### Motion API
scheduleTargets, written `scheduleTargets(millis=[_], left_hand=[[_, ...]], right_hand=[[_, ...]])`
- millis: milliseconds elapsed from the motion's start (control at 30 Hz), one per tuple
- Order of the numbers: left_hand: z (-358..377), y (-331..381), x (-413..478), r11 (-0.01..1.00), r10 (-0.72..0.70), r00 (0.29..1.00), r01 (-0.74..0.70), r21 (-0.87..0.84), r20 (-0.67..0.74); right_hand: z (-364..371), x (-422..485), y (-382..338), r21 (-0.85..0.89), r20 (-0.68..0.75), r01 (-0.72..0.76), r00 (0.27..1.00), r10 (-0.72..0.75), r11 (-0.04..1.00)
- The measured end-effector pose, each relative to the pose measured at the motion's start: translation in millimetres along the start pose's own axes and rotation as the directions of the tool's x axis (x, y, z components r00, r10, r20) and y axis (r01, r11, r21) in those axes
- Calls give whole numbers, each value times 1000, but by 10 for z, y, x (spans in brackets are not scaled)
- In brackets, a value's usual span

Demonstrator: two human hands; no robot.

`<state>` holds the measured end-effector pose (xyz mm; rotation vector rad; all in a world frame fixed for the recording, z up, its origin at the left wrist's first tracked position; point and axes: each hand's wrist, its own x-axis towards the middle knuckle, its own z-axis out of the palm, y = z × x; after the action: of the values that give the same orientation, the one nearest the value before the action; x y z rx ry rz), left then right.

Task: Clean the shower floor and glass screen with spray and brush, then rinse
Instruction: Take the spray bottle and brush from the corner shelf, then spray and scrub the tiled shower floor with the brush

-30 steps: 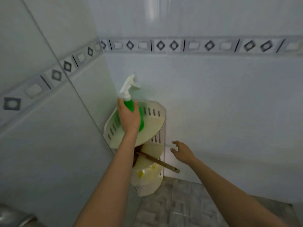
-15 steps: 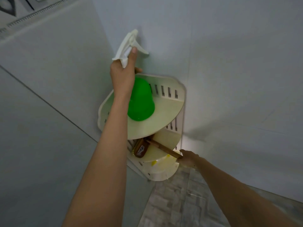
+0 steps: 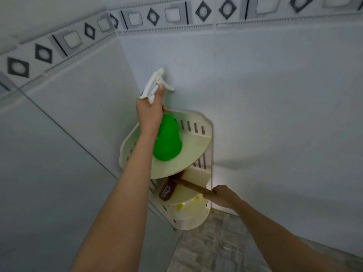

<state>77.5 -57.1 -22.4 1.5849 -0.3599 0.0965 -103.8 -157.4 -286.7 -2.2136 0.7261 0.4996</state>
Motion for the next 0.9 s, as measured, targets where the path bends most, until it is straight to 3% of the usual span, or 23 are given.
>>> scheduleTargets(millis=[267, 467, 667, 900], left_hand=[[86, 447, -644, 998, 62, 980, -61, -9, 187], [462, 678, -1541, 993, 112, 886, -121, -7, 450], [1092, 517, -2681, 999, 36, 710, -49, -2, 703], [1800, -58, -4178, 1000, -18, 329, 10, 15, 944]], right_hand=[[244, -1159, 822, 138, -204, -126, 967, 153, 982], [680, -2230, 1661, 335, -289, -336, 852, 436, 880], [1190, -3299, 2532, 586, -259, -483, 649, 715, 651], [1714, -4094, 3440, 801, -107, -511, 392, 914, 313]])
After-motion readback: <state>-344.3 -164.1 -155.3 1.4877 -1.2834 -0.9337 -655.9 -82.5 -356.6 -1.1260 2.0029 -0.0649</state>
